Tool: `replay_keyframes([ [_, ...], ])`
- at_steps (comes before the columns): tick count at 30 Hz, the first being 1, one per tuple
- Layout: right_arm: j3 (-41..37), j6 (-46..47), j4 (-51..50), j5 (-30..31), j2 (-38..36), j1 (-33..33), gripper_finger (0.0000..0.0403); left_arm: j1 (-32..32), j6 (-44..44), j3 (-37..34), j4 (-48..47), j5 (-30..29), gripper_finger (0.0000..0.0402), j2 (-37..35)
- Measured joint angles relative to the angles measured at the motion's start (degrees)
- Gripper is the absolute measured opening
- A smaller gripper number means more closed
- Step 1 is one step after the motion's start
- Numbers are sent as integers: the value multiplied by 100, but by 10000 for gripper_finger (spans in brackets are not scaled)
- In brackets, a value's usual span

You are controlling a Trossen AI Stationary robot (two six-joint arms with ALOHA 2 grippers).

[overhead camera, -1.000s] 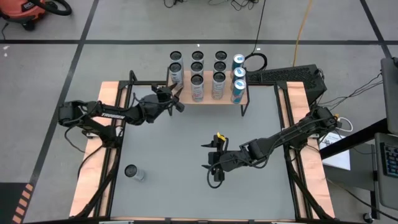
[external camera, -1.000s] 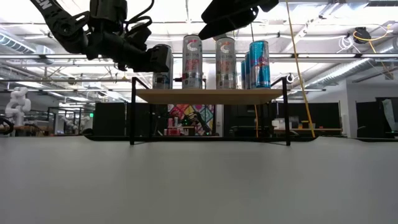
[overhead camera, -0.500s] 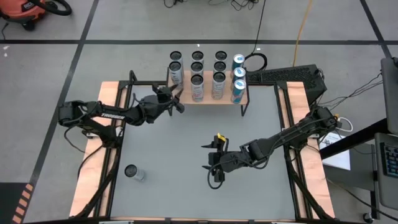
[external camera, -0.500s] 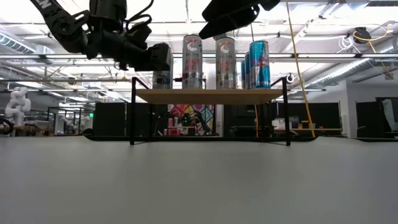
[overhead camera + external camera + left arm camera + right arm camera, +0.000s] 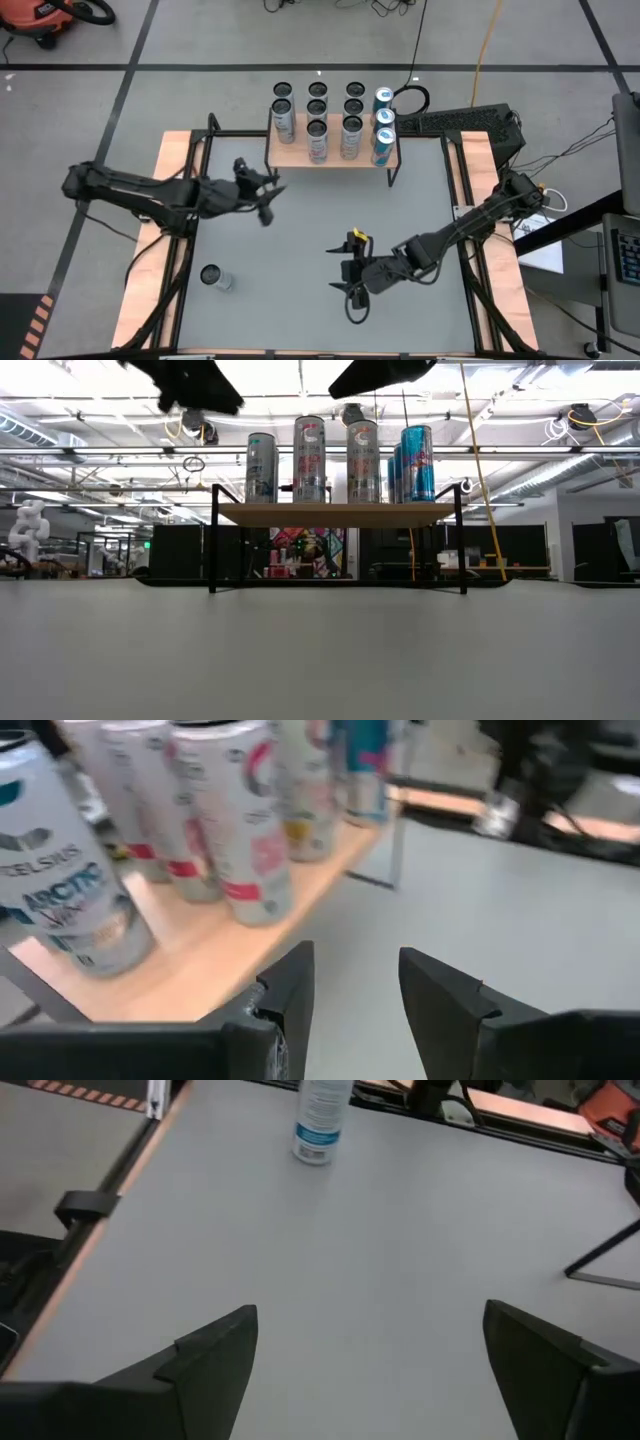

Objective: Place canned beverage on shelf
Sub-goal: Put the white blue soda can on the shelf aligned with the other white blue soda cans

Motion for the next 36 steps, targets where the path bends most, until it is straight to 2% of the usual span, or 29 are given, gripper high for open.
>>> replay_keyframes([
  [7,0,60,84,4,0,233,320,-1072,-539,1204,-2425,151,145,-71],
  [15,0,117,144,4,0,386,320,-1847,-1092,2183,-4219,955,146,214],
  [20,0,17,143,0,0,419,320,-2123,-1591,2686,-5400,1242,173,635],
  [23,0,2,142,1,0,415,320,-2249,-1752,2867,-5885,1505,201,917],
  [32,0,100,142,0,0,415,320,-2651,-2325,3074,-6358,2668,280,1499],
  [36,0,244,142,0,0,425,320,-2922,-2681,3077,-6601,2744,310,1628],
])
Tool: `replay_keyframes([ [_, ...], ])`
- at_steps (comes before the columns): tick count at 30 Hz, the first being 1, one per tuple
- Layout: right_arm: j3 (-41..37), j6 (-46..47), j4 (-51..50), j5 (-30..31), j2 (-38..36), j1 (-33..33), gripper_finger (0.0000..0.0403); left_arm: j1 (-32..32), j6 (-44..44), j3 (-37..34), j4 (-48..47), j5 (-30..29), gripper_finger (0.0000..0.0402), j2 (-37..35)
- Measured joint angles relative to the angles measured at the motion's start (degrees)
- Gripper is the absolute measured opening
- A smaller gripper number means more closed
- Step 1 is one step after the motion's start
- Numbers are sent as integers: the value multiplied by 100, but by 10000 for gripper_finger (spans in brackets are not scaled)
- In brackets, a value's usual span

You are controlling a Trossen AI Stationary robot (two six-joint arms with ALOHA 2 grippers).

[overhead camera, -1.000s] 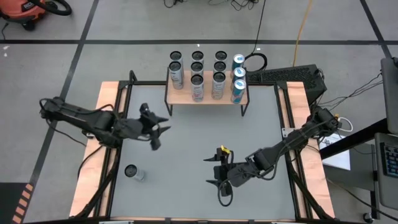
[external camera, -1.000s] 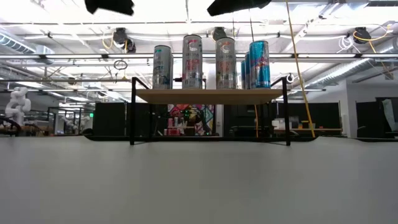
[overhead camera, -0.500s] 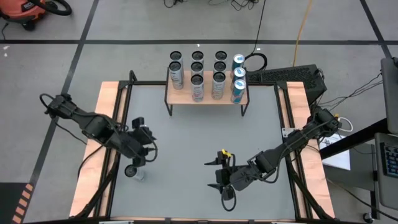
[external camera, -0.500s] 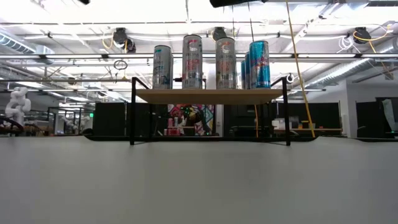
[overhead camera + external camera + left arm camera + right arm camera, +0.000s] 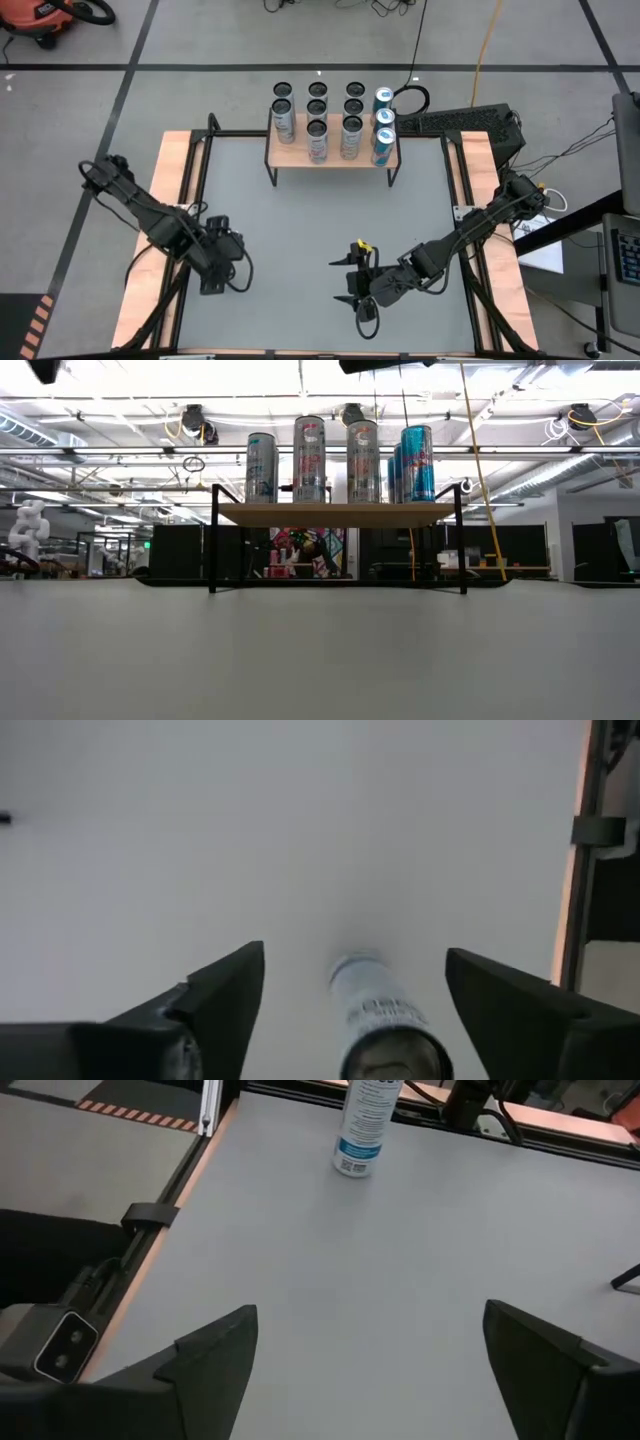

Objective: Place canned beverage on shelf
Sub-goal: Put the white blue soda can on the shelf aligned with the other white blue soda cans

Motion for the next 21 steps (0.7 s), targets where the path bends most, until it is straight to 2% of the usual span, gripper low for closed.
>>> replay_keyframes([
  [9,0,-4,428,-11,167,119,320,-797,-1228,-3,-198,93,352,28],
  [14,0,-211,754,-135,360,188,320,-1180,-1643,-61,-194,80,355,30],
  [21,0,-211,1023,-155,369,210,320,-1498,-1888,-66,-563,-270,355,30],
])
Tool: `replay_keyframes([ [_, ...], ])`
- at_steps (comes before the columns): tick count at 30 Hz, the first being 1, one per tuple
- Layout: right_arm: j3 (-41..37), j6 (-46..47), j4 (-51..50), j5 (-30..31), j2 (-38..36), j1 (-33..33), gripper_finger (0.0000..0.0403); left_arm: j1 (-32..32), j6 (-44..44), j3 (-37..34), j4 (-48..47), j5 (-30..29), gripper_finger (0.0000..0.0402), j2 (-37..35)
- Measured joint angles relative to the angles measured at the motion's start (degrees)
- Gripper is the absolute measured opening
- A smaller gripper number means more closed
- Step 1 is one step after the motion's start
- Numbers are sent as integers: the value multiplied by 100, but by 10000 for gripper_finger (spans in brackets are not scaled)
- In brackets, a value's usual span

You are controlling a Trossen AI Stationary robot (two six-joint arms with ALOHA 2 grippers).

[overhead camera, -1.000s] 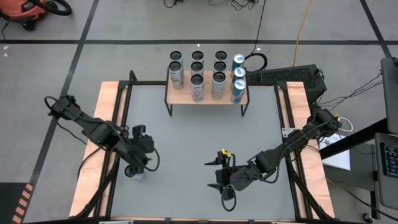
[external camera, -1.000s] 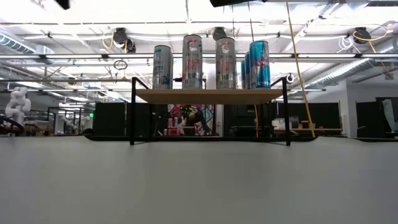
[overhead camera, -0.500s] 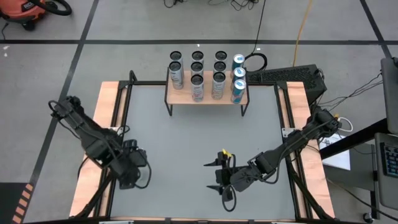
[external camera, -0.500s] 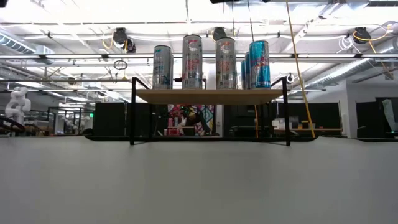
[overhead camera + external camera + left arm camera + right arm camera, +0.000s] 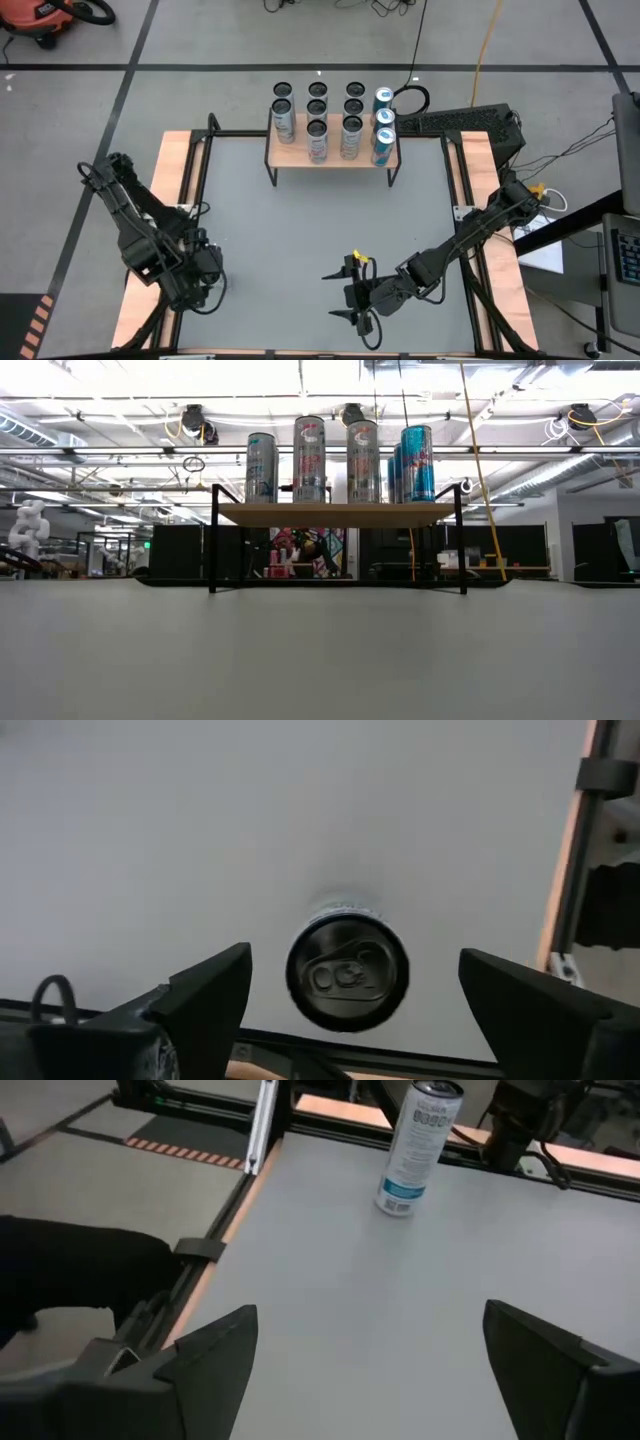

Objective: Place canned beverage on shelf
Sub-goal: Put the white blue soda can on the shelf aligned with the other white blue soda cans

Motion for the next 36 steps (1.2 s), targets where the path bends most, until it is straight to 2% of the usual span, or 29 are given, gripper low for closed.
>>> replay_keyframes([
  [17,0,-121,265,-2,-2,4,320,-155,-18,-830,394,-121,355,13],
  [26,0,-143,309,-1,-4,-9,320,-155,-17,-1213,689,124,354,13],
  [36,0,-143,311,7,-7,-9,320,-155,-33,-1399,965,242,316,13],
])
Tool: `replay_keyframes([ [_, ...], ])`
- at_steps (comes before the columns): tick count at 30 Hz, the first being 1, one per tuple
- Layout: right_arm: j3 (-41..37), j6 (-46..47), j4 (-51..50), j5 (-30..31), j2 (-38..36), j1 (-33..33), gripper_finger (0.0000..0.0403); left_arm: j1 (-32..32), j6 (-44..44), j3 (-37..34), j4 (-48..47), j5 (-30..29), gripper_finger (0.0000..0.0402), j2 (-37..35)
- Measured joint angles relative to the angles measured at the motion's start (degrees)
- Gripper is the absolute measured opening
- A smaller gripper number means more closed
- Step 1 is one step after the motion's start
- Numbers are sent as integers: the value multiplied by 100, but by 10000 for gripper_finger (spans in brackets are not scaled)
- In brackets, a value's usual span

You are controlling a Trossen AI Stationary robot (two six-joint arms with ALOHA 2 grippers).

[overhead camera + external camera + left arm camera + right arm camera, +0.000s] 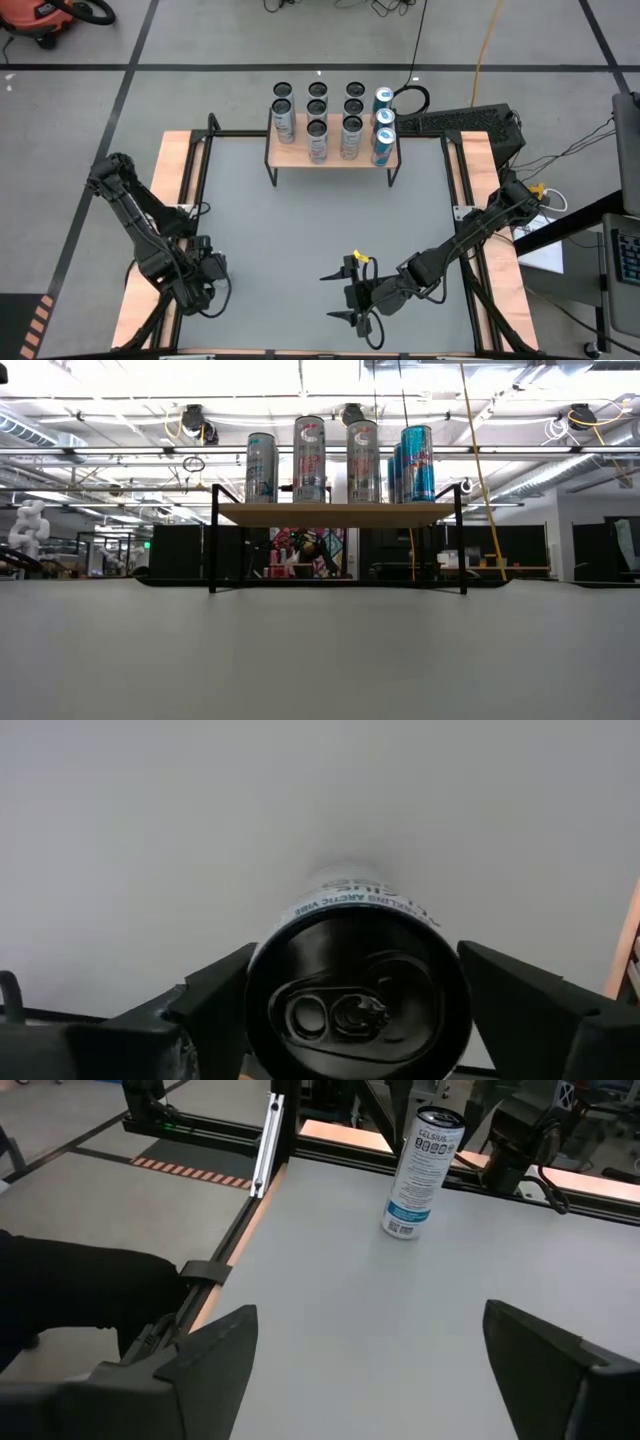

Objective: Place canned beverage on shelf
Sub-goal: Put the white blue soda can on the shelf aligned with the other white blue soda cans

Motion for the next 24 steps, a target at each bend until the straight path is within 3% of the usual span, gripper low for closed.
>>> replay_keyframes([
  [9,0,0,1,7,0,0,320,59,-136,2,4,38,243,-7],
  [19,0,-101,488,50,112,-40,320,92,-136,349,-92,63,246,0],
  [24,0,-239,1284,409,468,-138,320,188,-62,853,-146,-334,248,-11],
])
